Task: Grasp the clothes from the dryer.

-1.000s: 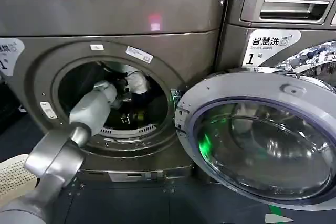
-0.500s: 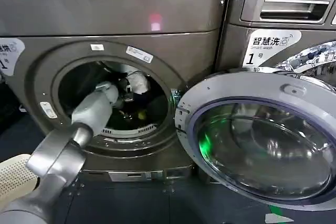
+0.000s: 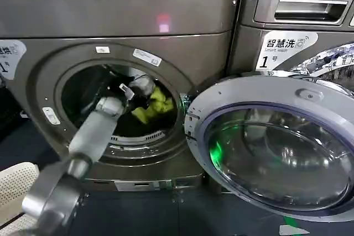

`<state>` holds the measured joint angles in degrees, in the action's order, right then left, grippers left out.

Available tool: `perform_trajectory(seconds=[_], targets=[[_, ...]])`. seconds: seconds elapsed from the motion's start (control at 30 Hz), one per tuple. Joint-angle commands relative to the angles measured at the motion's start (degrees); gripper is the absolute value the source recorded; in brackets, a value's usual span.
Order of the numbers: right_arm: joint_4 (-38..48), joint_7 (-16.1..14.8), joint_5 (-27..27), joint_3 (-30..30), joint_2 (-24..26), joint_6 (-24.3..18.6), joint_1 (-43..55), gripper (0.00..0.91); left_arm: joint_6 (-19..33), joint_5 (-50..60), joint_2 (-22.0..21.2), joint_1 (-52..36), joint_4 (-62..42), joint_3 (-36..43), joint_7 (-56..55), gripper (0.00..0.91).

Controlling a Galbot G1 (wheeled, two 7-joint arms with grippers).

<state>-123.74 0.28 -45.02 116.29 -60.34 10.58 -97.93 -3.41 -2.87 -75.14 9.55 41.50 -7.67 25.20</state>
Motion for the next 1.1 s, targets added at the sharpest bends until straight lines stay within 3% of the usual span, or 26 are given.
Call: perform_trajectory(seconds=[0.03, 0.37, 1.1], targets=[[0.36, 0.28, 0.47, -0.04, 0.38, -0.34, 0.02, 0.907, 4.08, -10.15, -0.90, 14.22, 19.10, -10.55, -24.44, 0.000], [1.81, 0.94, 0.00, 1.06, 1.32, -0.95, 0.06, 0.907, 8.30, -6.44, -5.27, 27.21, 33.82, -16.60, -35.40, 0.000], [2.15, 0.80, -0.93, 2.53, 1.52, -1.63, -0.41, 0.907, 8.23, -5.91, -5.91, 27.87, 34.16, -15.65, -33.78, 0.000]])
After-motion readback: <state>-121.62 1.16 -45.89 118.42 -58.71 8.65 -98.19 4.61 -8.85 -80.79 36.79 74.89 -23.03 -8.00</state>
